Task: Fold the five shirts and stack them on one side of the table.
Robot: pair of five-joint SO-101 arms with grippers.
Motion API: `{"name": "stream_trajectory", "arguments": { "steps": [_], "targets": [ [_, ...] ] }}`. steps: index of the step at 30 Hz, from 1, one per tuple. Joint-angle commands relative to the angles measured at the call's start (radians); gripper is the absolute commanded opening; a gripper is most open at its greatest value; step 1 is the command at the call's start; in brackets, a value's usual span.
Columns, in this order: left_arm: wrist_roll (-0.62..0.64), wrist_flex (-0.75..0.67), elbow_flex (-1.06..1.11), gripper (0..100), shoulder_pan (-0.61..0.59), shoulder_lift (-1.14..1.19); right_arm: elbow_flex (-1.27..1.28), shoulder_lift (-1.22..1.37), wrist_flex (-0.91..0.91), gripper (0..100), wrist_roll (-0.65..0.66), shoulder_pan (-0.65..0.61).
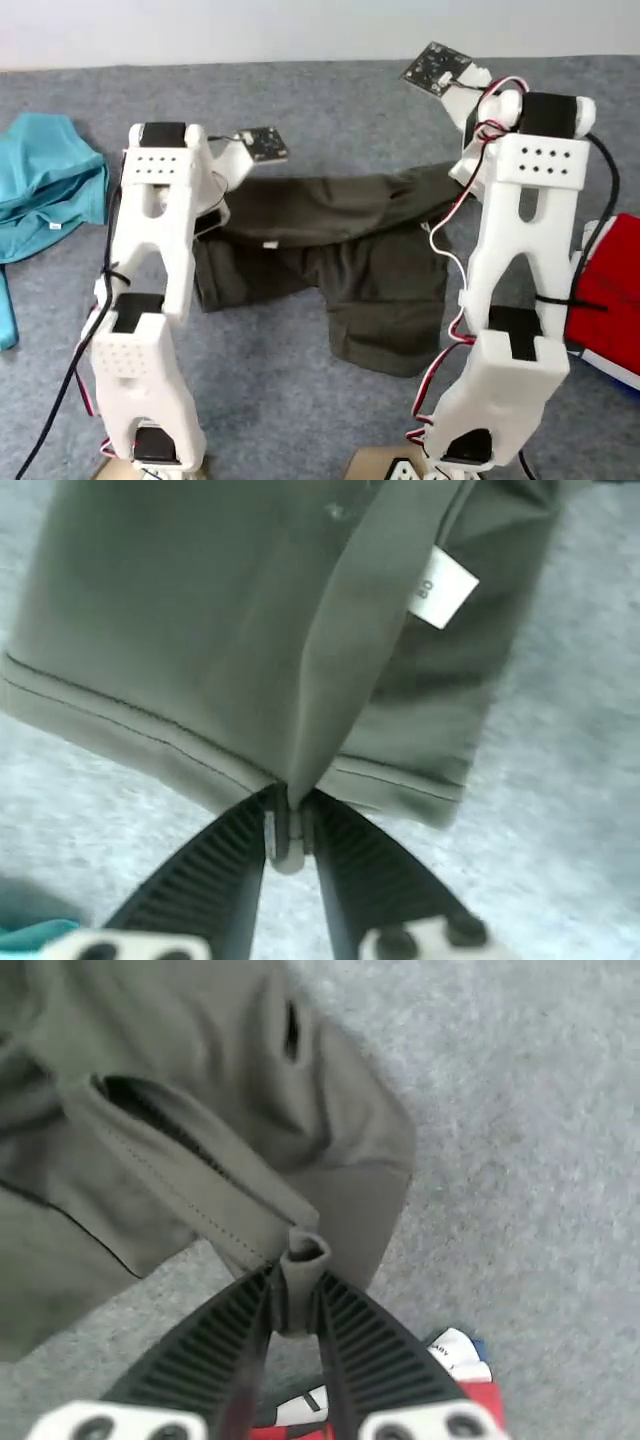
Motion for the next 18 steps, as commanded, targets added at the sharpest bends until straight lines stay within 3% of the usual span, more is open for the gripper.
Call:
{"name": "stream_trajectory", "arguments": {
  "steps": [1,11,18],
  "targets": [
    [-0.012,0.029,0.054,0,0.005,-0.104,0.037,-0.11,0.044,0.9,-0.023,-0.002],
    [-0.014,0.028,0.154,0,0.0,-0.114,0.427,-0.312,0.036,0.9,-0.023,-0.012],
    [-0.014,0.028,0.154,4,-0.002,-0.112,0.543,-0.346,-0.022,0.9,-0.023,-0.012]
  ]
}}
